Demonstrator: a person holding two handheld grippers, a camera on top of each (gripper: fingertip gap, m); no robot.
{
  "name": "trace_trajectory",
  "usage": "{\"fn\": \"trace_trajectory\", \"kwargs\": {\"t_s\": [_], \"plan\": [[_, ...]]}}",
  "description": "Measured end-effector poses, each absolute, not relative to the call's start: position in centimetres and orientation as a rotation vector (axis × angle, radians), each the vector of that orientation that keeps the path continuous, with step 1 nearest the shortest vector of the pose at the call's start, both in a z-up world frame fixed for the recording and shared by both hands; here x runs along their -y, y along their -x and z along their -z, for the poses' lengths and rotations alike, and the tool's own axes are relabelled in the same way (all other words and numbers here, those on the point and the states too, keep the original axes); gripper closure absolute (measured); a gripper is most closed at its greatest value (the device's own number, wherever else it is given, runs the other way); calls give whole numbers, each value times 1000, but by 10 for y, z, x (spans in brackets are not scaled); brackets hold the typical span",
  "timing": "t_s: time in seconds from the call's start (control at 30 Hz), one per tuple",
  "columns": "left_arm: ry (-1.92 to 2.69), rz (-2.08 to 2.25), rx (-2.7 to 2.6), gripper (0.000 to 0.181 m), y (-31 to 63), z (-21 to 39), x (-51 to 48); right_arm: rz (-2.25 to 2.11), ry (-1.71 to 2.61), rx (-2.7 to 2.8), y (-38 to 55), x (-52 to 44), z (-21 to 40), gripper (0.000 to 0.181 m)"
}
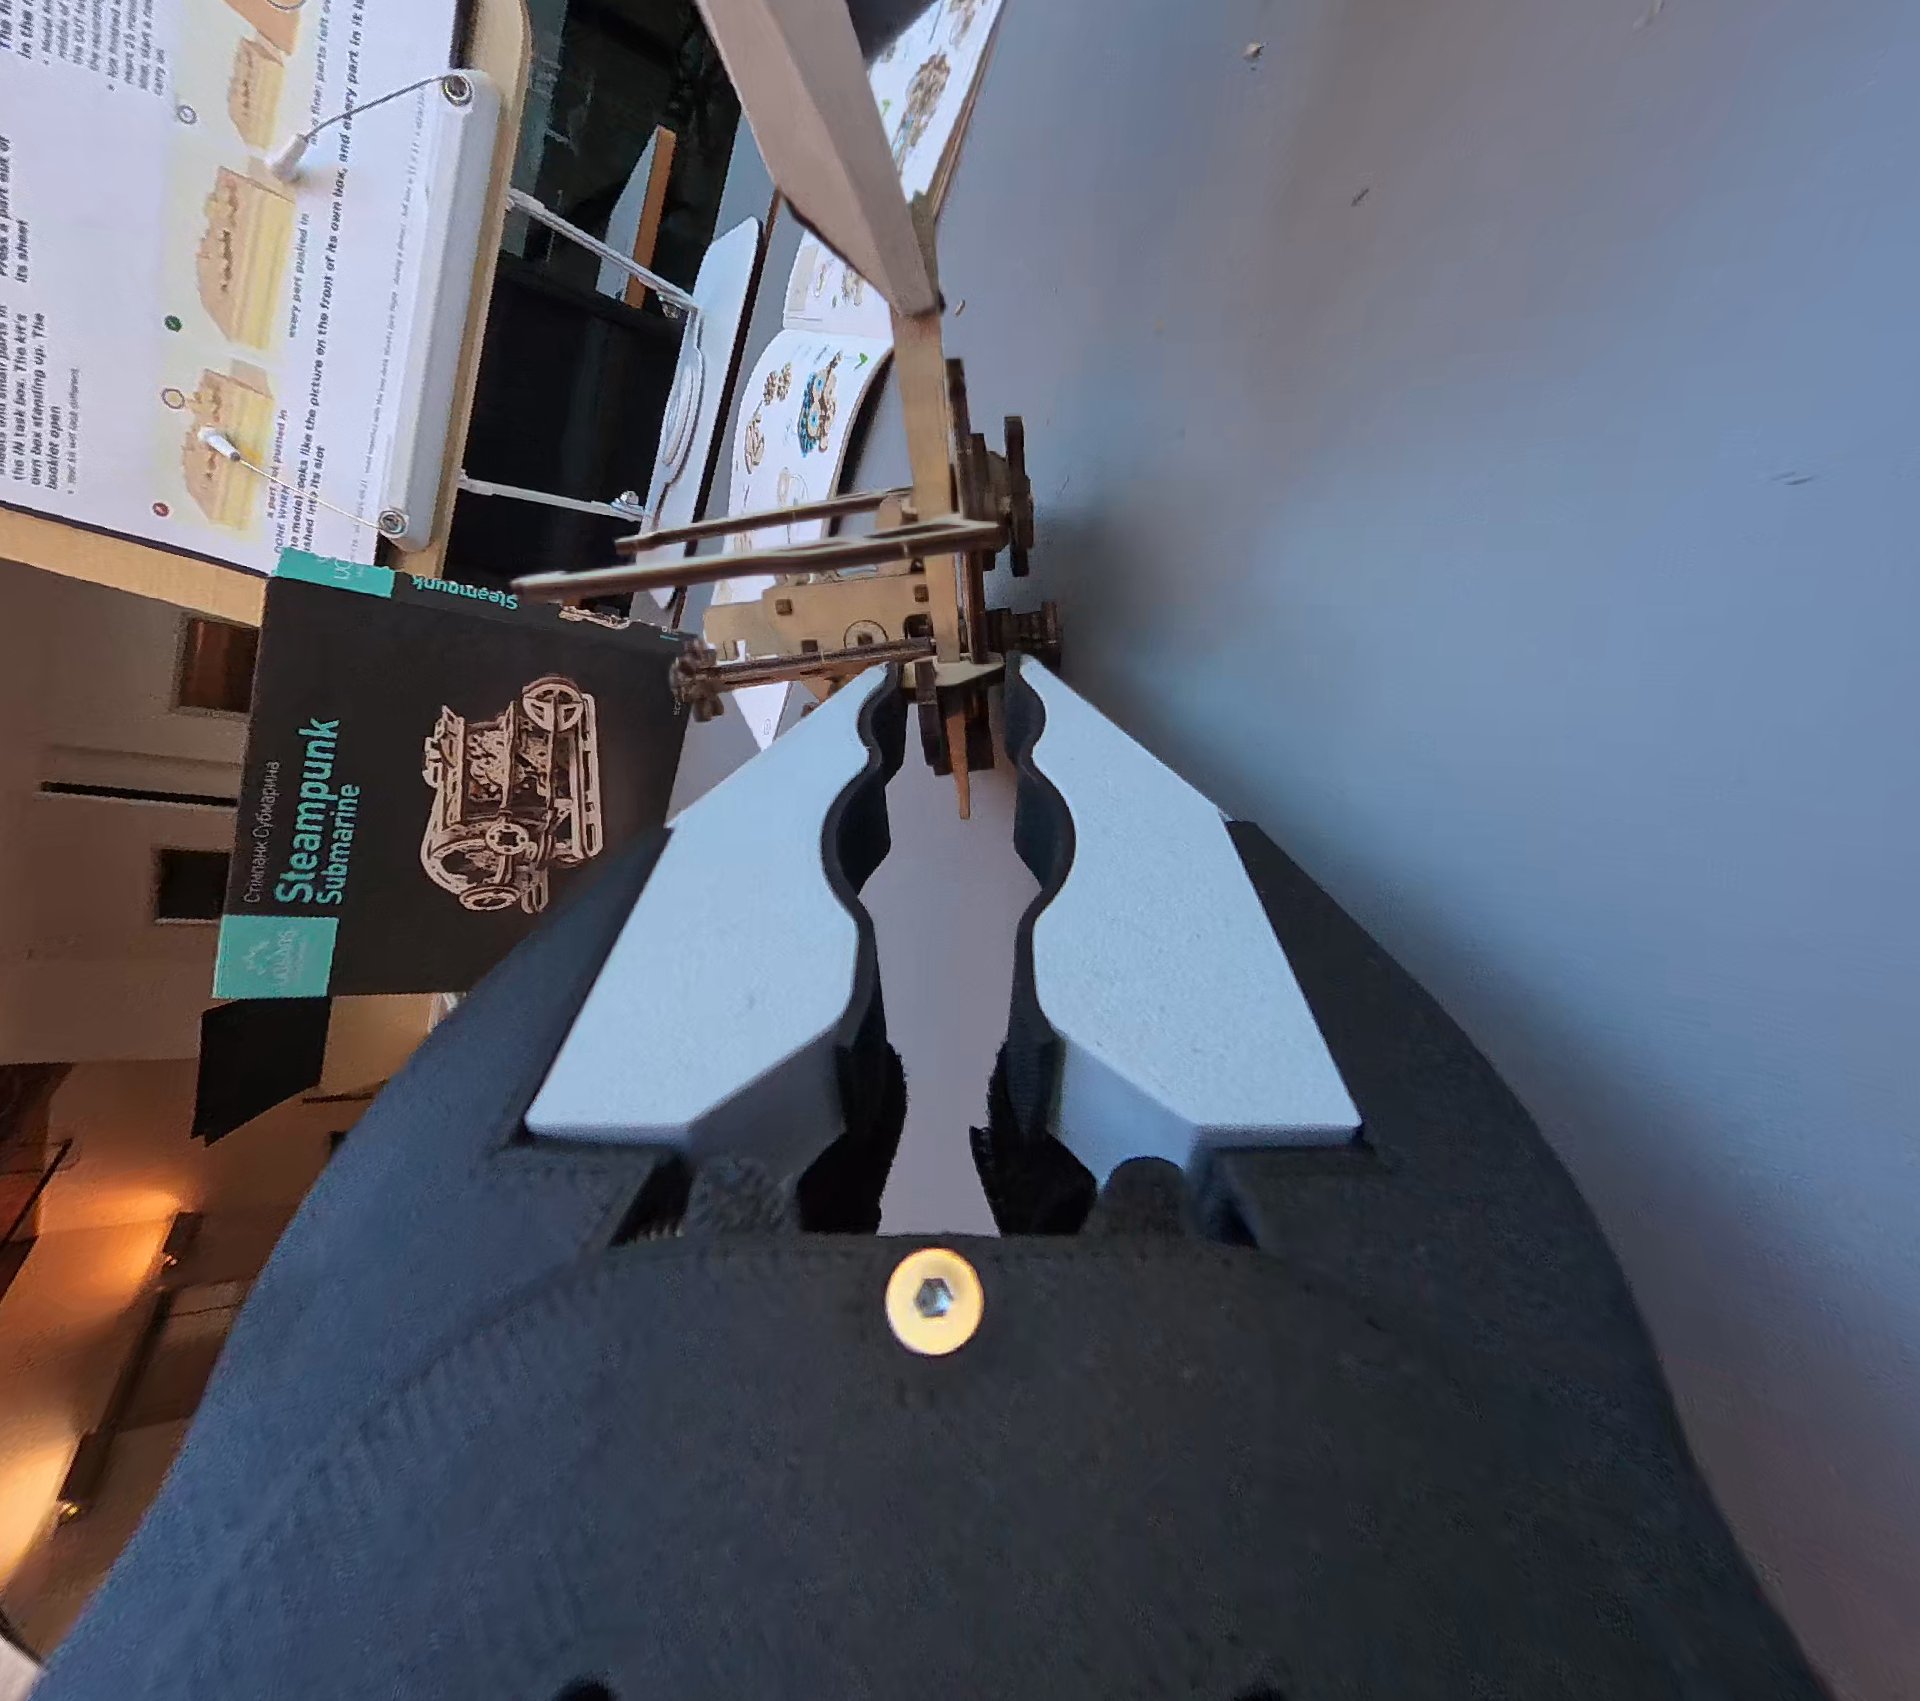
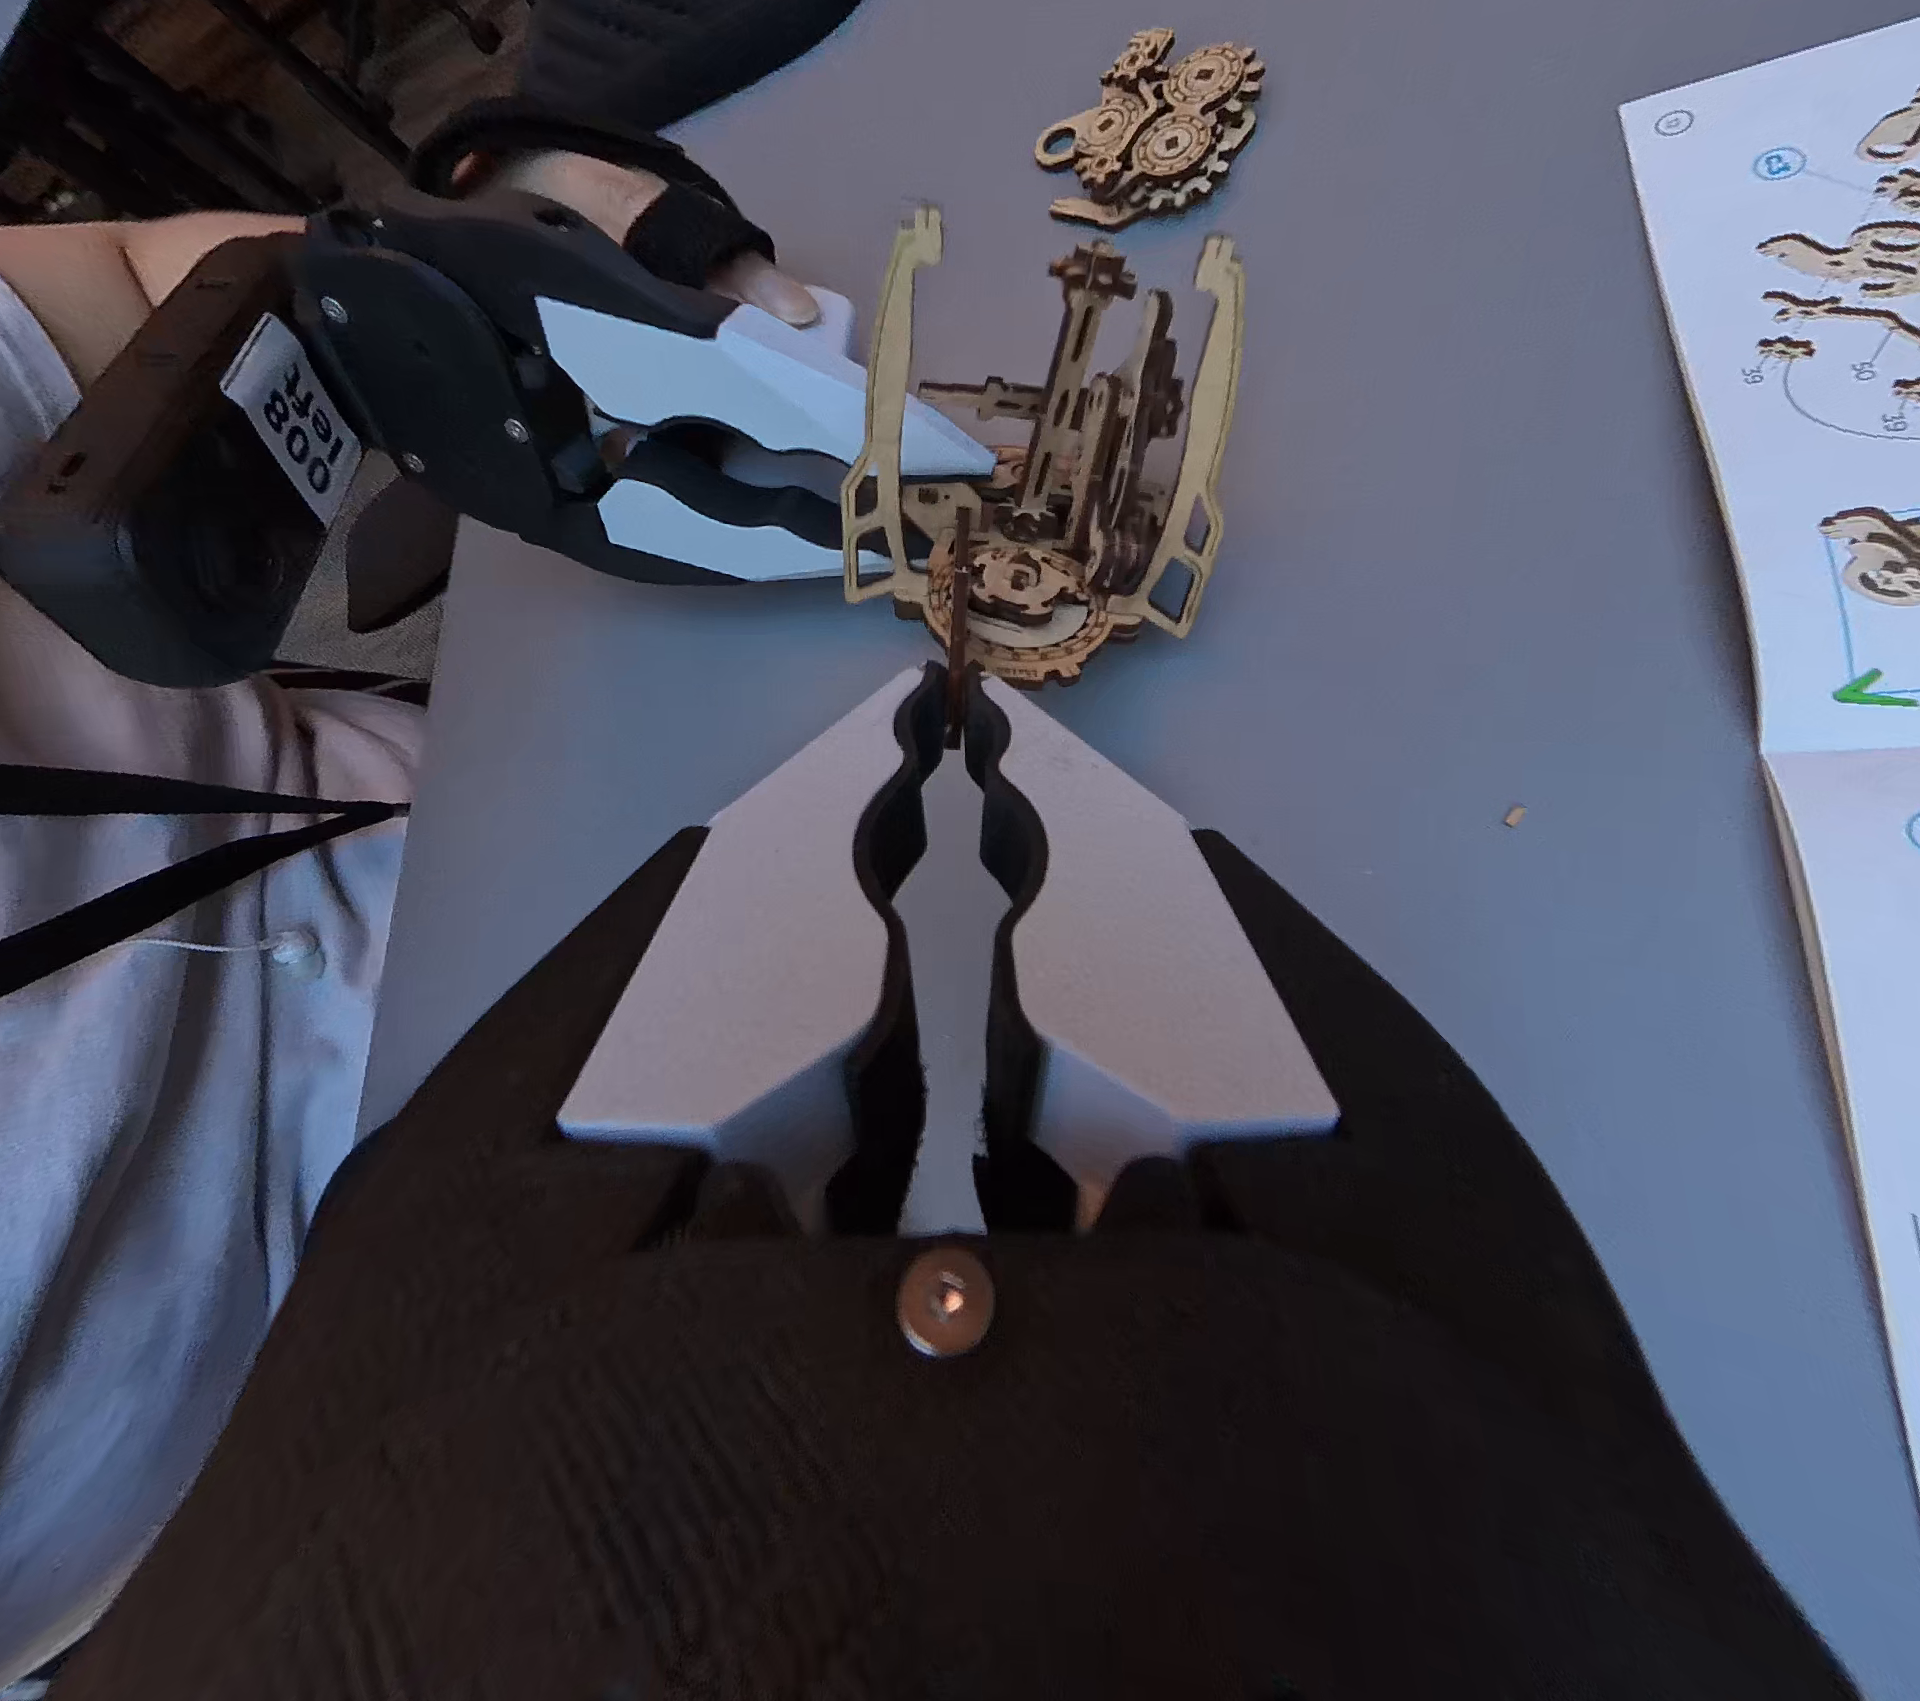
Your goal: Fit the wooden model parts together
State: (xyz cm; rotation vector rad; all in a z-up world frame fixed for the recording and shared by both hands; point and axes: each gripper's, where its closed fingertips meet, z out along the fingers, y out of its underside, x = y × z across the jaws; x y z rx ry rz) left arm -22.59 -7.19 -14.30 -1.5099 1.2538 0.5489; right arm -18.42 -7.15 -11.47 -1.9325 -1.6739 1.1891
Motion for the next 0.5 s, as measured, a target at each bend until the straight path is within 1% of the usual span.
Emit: {"fn": "trace_trajectory", "kwargs": {"t_s": [0.13, 0.5], "plan": [[1478, -496, -1246, 164, 221, 138, 76, -1216, 1926, 1679, 181, 74, 111, 180], [1452, -532, -1241, 163, 222, 139, 73, -1247, 1918, 1658, 183, 76, 113, 180]]}}
